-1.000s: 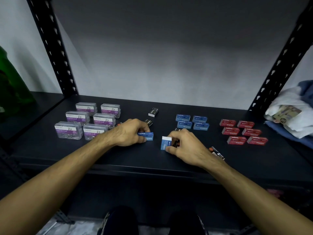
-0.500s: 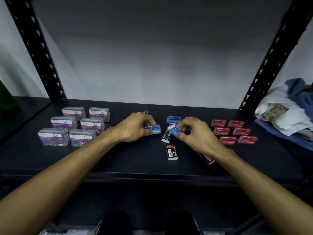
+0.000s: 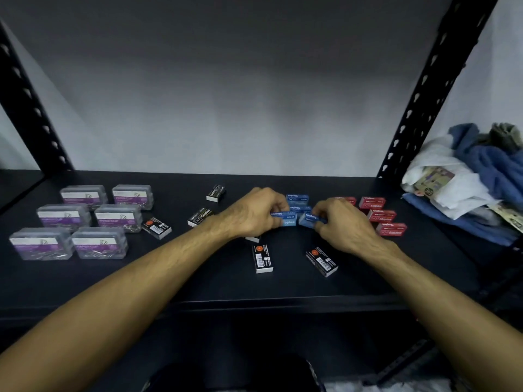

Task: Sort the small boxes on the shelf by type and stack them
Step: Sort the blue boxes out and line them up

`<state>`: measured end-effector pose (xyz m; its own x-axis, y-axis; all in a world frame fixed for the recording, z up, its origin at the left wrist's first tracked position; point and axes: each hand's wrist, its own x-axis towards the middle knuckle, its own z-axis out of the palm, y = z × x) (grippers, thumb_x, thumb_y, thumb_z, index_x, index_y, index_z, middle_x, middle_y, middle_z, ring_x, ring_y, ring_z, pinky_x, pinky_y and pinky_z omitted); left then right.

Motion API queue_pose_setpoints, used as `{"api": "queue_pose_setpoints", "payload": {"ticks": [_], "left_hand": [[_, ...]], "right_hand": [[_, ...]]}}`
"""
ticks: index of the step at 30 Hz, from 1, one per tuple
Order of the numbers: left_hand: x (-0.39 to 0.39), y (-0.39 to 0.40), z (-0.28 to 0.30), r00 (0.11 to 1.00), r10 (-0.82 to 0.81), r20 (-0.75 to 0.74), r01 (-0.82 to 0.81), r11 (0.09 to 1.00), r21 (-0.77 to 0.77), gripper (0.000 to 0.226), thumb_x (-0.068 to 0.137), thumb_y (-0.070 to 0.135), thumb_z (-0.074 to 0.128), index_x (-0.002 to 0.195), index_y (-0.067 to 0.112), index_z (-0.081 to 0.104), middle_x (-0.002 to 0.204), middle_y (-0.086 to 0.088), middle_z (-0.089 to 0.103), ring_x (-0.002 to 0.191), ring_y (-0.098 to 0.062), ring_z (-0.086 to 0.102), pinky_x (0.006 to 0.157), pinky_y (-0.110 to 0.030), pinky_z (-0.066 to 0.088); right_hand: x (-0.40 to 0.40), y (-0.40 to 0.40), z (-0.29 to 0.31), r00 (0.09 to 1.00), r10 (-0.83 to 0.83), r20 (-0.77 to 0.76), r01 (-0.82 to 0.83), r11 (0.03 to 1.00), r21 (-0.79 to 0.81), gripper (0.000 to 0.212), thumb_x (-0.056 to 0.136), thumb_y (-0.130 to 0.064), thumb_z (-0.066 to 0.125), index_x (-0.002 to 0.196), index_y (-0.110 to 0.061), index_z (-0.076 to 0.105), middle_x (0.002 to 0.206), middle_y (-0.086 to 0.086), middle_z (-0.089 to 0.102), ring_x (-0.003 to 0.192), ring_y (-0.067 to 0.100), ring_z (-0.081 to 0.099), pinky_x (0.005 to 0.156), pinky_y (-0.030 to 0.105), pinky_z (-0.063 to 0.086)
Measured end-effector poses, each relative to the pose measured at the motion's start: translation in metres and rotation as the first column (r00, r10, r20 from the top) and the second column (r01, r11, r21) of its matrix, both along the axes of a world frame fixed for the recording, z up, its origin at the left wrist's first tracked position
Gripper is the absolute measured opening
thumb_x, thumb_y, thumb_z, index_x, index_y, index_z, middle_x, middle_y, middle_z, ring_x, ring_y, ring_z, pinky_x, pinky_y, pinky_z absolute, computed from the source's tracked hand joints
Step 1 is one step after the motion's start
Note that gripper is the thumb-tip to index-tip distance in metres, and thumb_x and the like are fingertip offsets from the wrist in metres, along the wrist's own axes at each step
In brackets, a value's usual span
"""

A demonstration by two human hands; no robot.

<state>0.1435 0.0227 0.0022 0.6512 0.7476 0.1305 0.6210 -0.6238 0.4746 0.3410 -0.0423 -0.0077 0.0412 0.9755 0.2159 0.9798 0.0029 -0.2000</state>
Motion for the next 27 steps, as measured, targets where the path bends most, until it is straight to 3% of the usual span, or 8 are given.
{"api": "queue_pose_setpoints", "payload": {"ticks": [4,11,15,19,27], "left_hand": [[-0.001,0.003,-0.007,0.997,0.011,-0.083,-0.011,1.0,0.009,0.015,0.088,0.018,0.071,0.103,0.019,0.071,0.099,0.004,0.07,0.09,-0.012,0.065,0.08,-0.028,0.054],[-0.015,0.008,-0.012,0.993,0.043,-0.109,-0.04,0.999,0.029,0.013,0.087,0.019,0.071,0.1,0.019,0.071,0.099,0.004,0.07,0.092,-0.014,0.065,0.08,-0.029,0.053],[-0.015,0.009,-0.013,0.994,0.037,-0.101,-0.034,0.999,0.028,0.012,0.087,0.019,0.071,0.099,0.02,0.071,0.098,0.004,0.07,0.091,-0.014,0.066,0.082,-0.032,0.055],[-0.012,0.01,-0.016,0.995,0.044,-0.094,-0.042,0.999,0.02,0.016,0.086,0.021,0.072,0.102,0.021,0.071,0.099,0.002,0.07,0.091,-0.015,0.066,0.083,-0.035,0.056],[-0.02,0.009,-0.011,0.998,0.058,-0.022,-0.057,0.997,0.044,0.028,0.085,0.029,0.074,0.111,0.02,0.069,0.096,0.006,0.065,0.087,-0.012,0.063,0.08,-0.026,0.052]], "right_hand": [[-0.003,0.003,-0.003,0.999,0.021,0.037,-0.021,1.0,-0.004,0.02,0.089,-0.021,0.061,0.107,-0.019,0.069,0.104,0.001,0.067,0.098,0.022,0.063,0.07,0.026,0.037],[-0.008,0.008,-0.006,0.997,0.081,0.007,-0.081,0.996,-0.021,0.026,0.092,-0.018,0.06,0.117,-0.017,0.068,0.117,0.003,0.064,0.104,0.021,0.061,0.08,0.029,0.046],[-0.008,0.011,-0.008,0.995,0.104,-0.007,-0.104,0.994,-0.022,0.026,0.093,-0.018,0.06,0.117,-0.015,0.068,0.118,0.004,0.063,0.105,0.02,0.062,0.079,0.022,0.041],[-0.007,0.012,-0.008,0.994,0.107,-0.006,-0.107,0.994,-0.029,0.024,0.093,-0.018,0.061,0.115,-0.015,0.068,0.116,0.004,0.063,0.102,0.021,0.062,0.078,0.024,0.042],[-0.009,0.01,-0.003,0.994,0.105,-0.018,-0.105,0.994,-0.03,0.027,0.09,-0.02,0.062,0.117,-0.016,0.067,0.114,0.003,0.061,0.102,0.02,0.061,0.078,0.026,0.045]]}}
